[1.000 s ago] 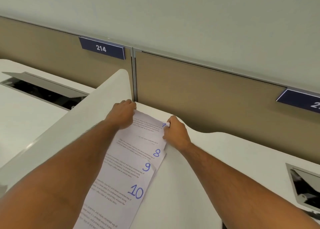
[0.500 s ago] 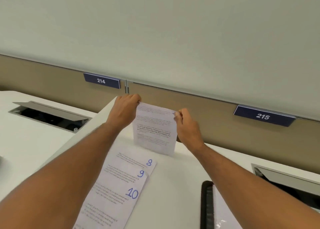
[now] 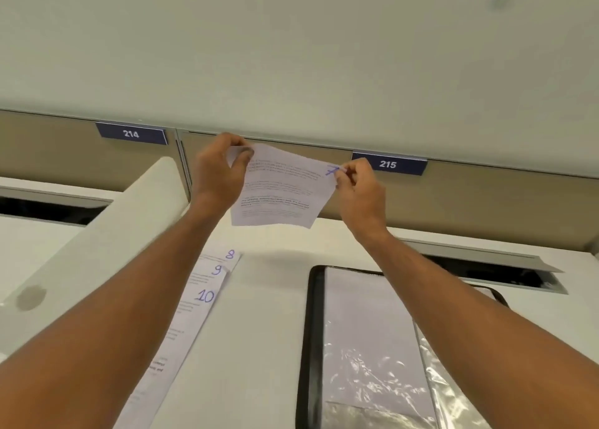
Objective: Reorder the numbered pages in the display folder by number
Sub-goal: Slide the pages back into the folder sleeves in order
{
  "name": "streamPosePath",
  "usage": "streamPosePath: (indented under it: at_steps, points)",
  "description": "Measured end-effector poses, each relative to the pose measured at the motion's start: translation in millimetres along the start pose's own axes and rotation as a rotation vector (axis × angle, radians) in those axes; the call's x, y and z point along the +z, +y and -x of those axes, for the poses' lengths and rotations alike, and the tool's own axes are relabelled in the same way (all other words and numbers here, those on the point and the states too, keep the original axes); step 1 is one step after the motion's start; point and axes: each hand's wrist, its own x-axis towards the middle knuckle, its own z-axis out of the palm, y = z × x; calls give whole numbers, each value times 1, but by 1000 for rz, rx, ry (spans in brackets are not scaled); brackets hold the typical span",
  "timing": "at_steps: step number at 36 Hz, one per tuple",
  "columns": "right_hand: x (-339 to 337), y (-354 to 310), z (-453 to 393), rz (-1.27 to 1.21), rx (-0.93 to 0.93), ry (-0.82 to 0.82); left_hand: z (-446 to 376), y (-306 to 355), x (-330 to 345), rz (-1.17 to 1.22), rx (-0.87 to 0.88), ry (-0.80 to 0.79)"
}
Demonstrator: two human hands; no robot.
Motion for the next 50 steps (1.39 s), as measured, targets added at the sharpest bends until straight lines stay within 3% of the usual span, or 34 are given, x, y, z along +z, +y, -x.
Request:
streamPosePath:
  at_steps: [10, 16, 25, 35, 42, 50]
  points:
    - [-94, 18, 39, -116, 78, 39, 55, 67, 30, 191, -77, -15]
    - [-139, 39, 60, -132, 149, 48, 96, 103, 55, 286, -210, 27]
    - [-194, 85, 104, -114, 284, 73, 176, 133, 94, 313, -392, -43]
    - [-242, 160, 181, -271, 611, -307, 273, 149, 133, 341, -675, -122]
    - [-268, 198, 227, -195, 731, -266, 328, 155, 152, 339, -768, -238]
    - [-313, 247, 261, -28, 838, -246, 389, 157, 174, 127, -667, -596]
